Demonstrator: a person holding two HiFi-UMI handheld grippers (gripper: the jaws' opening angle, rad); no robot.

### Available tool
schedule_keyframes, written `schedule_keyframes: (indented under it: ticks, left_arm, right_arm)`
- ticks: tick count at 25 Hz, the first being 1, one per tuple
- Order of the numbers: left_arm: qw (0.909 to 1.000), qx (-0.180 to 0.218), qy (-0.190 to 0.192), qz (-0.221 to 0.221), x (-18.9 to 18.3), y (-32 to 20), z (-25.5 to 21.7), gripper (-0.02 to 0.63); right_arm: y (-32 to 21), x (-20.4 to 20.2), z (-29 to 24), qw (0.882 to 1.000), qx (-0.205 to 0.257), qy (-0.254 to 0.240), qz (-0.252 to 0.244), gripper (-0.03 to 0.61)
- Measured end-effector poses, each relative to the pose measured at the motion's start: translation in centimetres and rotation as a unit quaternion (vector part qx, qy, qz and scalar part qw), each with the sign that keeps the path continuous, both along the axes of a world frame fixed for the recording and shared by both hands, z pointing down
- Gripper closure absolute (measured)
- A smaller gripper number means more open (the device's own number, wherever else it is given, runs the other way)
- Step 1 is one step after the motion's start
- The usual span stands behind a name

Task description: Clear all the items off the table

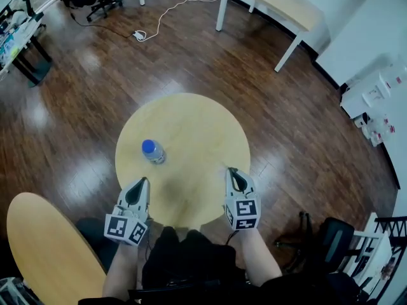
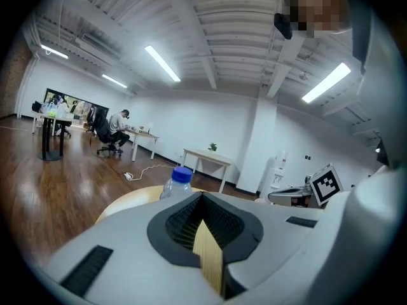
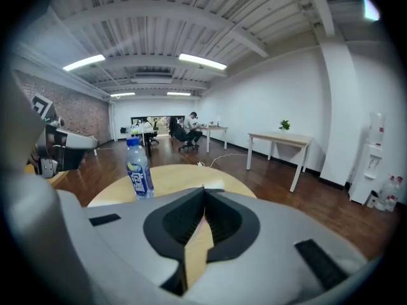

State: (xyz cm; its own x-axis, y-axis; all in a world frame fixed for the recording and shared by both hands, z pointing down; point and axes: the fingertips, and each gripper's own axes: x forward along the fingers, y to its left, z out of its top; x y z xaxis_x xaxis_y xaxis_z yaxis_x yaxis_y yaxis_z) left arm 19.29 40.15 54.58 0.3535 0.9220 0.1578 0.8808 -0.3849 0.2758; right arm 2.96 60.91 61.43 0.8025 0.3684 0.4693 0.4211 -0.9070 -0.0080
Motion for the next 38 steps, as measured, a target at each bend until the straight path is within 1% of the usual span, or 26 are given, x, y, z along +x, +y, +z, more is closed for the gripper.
schedule_keyframes:
  ticks: [4,6,10,14,17,20,24,27,28,33,36,38]
  left_arm:
    - [0.9996,-0.013,0.023,-0.005,-0.6,0.9,-2.9,0.612]
    - [0.9989,-0.022,0.037,-0.016,-0.5,0.3,-4.3,0.612]
    - [0.9951,-0.036,0.056,-0.073,0.4,-3.0,-6.6,0.612]
    - [0.9894,-0.04,0.068,-0.122,0.6,-6.2,-7.9,0.612]
    - [0.9816,-0.048,0.074,-0.169,1.2,-10.2,-8.8,0.612]
    - [0.9717,-0.051,0.091,-0.212,2.0,-15.2,-9.5,0.612]
    - [0.9516,-0.084,0.097,-0.279,3.0,-22.4,-10.9,0.612]
    - [0.9379,-0.093,0.107,-0.317,3.0,-27.5,-12.1,0.612]
    - [0.9317,-0.095,0.111,-0.332,2.8,-29.6,-12.3,0.612]
    - [0.8908,-0.093,0.123,-0.427,0.9,-42.2,-12.1,0.612]
    - [0.867,-0.089,0.133,-0.472,-0.9,-48.1,-11.8,0.612]
    - [0.8482,-0.089,0.139,-0.503,-2.5,-51.6,-11.9,0.612]
  right_arm:
    - [1.4,-0.1,-4.2,0.999,-0.02,0.047,-0.005,0.577]
    - [1.4,0.6,-5.8,0.997,-0.029,0.073,-0.013,0.577]
    - [0.0,3.3,-8.5,0.991,-0.036,0.113,-0.057,0.577]
    - [-2.1,6.0,-10.2,0.985,-0.034,0.134,-0.106,0.577]
    - [-4.4,8.5,-11.4,0.979,-0.039,0.141,-0.145,0.577]
    - [-7.3,10.4,-12.3,0.973,-0.04,0.146,-0.174,0.577]
    - [-13.0,13.4,-14.1,0.96,-0.052,0.158,-0.226,0.577]
    - [-17.6,15.5,-15.3,0.949,-0.052,0.164,-0.266,0.577]
    - [-19.6,16.1,-15.6,0.943,-0.055,0.165,-0.283,0.577]
    - [-31.4,18.8,-17.1,0.908,-0.066,0.176,-0.373,0.577]
    - [-37.5,20.2,-17.3,0.888,-0.068,0.175,-0.42,0.577]
    - [-41.2,20.9,-17.5,0.872,-0.07,0.175,-0.452,0.577]
